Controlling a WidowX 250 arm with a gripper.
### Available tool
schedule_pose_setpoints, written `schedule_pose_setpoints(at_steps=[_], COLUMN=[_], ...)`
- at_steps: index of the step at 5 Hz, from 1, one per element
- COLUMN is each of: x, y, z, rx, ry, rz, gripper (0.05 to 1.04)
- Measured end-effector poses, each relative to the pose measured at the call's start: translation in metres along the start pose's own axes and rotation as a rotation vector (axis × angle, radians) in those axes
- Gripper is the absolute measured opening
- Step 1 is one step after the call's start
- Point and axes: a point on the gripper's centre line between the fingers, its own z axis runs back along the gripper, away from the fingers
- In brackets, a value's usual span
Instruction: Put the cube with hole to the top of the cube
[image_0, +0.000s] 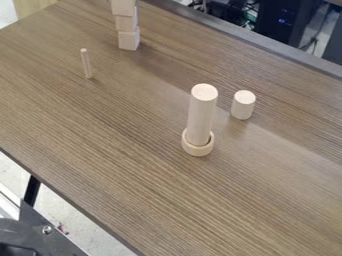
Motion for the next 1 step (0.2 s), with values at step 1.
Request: schedule_pose_setpoints(at_steps=[1], x=[-0.0065], y=[0.0042], z=[0.0269], rx=[0.038], ry=[-0.03], rz=[-0.006], gripper=[0.999])
